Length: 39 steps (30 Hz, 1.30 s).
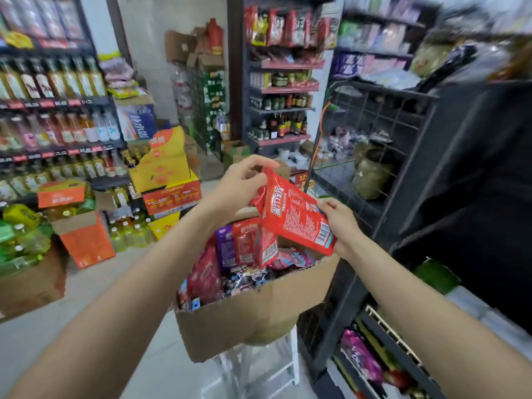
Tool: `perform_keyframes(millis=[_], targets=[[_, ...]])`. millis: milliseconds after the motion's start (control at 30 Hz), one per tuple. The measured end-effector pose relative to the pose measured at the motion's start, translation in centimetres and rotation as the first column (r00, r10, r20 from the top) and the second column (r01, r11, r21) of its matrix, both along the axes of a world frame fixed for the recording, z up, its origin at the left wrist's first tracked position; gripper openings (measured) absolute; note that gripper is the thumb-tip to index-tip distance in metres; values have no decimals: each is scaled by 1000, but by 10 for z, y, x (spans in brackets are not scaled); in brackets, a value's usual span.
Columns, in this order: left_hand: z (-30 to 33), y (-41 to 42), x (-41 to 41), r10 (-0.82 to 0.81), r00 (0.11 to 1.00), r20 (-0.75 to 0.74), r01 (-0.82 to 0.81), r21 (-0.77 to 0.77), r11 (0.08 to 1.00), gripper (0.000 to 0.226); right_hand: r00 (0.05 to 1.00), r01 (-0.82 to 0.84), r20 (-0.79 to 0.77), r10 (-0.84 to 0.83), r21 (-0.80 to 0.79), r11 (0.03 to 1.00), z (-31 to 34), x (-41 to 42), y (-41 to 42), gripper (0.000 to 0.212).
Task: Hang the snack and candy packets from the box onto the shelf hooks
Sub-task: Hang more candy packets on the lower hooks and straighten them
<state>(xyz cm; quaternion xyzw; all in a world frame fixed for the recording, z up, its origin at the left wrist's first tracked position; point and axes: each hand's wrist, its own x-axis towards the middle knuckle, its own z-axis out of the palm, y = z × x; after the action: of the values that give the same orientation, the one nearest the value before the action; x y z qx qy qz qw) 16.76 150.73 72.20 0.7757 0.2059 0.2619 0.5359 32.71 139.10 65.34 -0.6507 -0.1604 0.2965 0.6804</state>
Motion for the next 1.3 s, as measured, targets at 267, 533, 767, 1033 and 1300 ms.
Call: perform_keyframes(millis=[267,533,767,1033,1300], targets=[[33,-109,64,-175,982,-70,189,373,908,26,973,230,-9,-230,81,970,25,26,-142,21],[44,-267,118,-446,892,72,393,366,844,13,919,394,-75,-387,137,909,29,44,-315,23],[60,-414,137,-493,847,197,432,283,856,25,885,296,399,-242,-80,952,54,35,-448,19],[38,-517,135,-303,931,202,266,193,944,25,869,18,495,12,-54,998,84,-13,-548,47],[24,-589,108,-372,884,284,379,31,925,24,763,175,630,-145,15,984,75,-59,-604,32]])
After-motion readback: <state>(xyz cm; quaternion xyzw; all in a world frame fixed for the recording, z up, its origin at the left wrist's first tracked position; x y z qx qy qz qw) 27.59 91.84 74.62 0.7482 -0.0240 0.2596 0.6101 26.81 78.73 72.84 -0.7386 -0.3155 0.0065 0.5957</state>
